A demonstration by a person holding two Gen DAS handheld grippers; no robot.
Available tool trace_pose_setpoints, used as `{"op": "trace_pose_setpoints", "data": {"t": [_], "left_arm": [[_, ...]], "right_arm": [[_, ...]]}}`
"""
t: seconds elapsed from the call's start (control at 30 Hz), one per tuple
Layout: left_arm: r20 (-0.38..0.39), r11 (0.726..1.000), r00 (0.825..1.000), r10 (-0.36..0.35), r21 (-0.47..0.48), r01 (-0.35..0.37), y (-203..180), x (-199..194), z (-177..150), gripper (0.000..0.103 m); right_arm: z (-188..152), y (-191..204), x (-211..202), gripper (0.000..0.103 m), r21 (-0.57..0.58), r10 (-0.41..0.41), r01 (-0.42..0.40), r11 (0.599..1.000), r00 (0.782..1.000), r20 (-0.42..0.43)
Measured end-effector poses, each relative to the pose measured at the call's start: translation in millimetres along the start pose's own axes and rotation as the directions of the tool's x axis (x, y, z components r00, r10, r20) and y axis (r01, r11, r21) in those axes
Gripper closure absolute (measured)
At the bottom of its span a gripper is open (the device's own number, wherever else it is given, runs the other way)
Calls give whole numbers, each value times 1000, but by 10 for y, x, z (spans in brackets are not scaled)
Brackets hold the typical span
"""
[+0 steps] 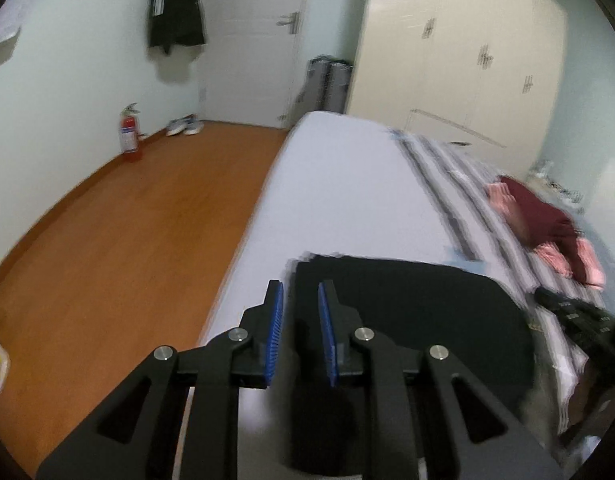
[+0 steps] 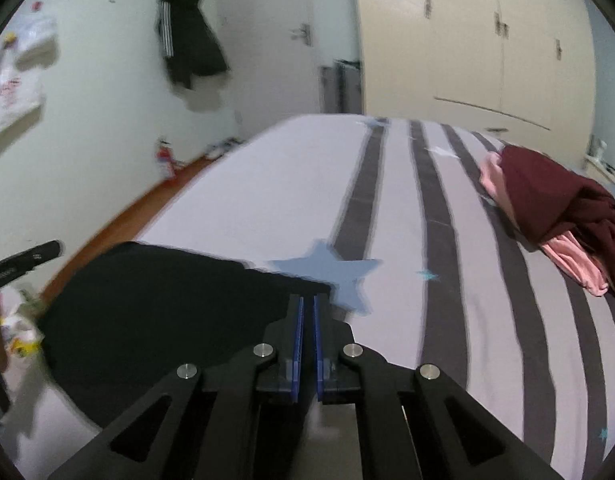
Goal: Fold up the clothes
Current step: 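Press and square the placed black bundle with both grippers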
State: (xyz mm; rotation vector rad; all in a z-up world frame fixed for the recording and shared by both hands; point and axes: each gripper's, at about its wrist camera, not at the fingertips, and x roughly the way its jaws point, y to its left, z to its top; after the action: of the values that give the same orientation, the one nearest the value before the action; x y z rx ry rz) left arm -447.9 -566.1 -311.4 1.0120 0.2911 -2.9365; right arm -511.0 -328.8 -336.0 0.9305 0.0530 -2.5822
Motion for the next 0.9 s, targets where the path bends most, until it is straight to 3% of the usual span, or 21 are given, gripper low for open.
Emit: {"op": "trace_pose_setpoints", "data": {"t": [0.07, 0.17, 0.33, 0.47, 0.73, 0.9], "left_arm": [[-16, 1000, 1000, -23, 18, 24, -148, -47, -131, 87], [-61, 1000, 998, -20, 15, 21, -243, 23, -323, 87], [-105, 1000, 994, 26, 9, -25, -120, 128, -524, 87], [-77, 999, 996, 41, -1, -42, -100, -72, -491, 87], [-141, 994, 985, 104, -6, -106, 146, 60, -616, 87], [-117, 992, 985, 126, -8, -128, 98, -78, -528, 87]], "right_arm": [[-129, 229, -112, 98, -11, 69, -69, 998, 998, -5], [-316, 479, -93, 98, -31, 108, -109, 994, 994, -32], [-626, 521, 50, 100, 3, 88, -89, 996, 991, -104], [-626, 463, -90, 100, 3, 60, -60, 998, 993, -98], [-877, 149, -151, 102, 69, 29, -17, 997, 984, -174], [-823, 138, -246, 101, 65, 10, 1, 998, 986, -165]]}}
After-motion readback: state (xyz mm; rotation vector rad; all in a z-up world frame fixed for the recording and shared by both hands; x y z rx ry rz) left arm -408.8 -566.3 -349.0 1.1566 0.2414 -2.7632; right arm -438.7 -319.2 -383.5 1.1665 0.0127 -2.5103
